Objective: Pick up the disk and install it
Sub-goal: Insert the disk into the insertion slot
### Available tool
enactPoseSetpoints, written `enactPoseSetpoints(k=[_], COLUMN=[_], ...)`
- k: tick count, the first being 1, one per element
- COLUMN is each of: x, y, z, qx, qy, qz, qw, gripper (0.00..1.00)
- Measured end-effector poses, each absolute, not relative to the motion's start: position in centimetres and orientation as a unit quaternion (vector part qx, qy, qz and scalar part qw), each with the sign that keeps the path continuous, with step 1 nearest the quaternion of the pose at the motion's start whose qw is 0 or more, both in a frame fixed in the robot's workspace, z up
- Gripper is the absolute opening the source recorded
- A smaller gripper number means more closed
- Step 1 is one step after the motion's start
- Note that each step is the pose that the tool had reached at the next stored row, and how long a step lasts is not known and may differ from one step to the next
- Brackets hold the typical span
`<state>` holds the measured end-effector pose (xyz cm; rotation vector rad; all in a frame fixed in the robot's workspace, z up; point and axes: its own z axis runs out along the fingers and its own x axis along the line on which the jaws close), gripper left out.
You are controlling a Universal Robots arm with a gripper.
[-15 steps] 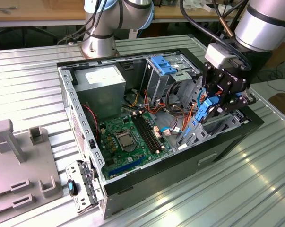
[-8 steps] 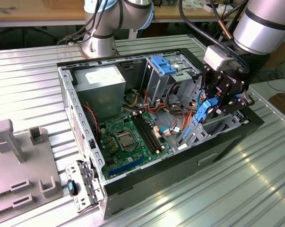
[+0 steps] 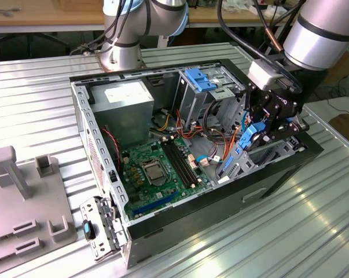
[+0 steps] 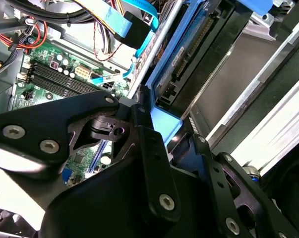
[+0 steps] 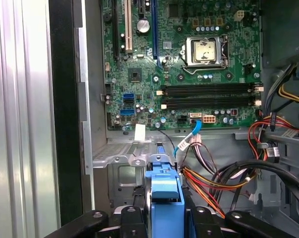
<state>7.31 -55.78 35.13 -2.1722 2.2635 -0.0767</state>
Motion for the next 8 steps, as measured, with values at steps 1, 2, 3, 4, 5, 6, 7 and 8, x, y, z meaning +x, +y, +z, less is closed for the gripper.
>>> enactPoseSetpoints(k=[1, 2, 3, 4, 5, 6, 7, 8], x=[7.31, 7.31, 7.31, 7.31, 7.31, 7.31, 7.31, 7.31], y=[-55.78, -55.78, -55.78, -55.78, -55.78, -55.78, -55.78, -55.78], z=[35.07, 35.04, 35.03, 35.02, 35.01, 35.01, 35.01, 35.00], qx=[-0.692, -0.692, -0.692, -0.692, -0.692, -0.692, -0.692, -0.692], qy=[0.721, 0.721, 0.721, 0.721, 0.721, 0.721, 0.721, 0.721], qz=[-0.024, -0.025, -0.024, -0.025, -0.024, -0.024, -0.024, -0.024], qw=[0.002, 0.002, 0.002, 0.002, 0.002, 0.002, 0.002, 0.002], gripper=[0.37, 0.37, 0.37, 0.37, 0.37, 0.37, 0.37, 0.37])
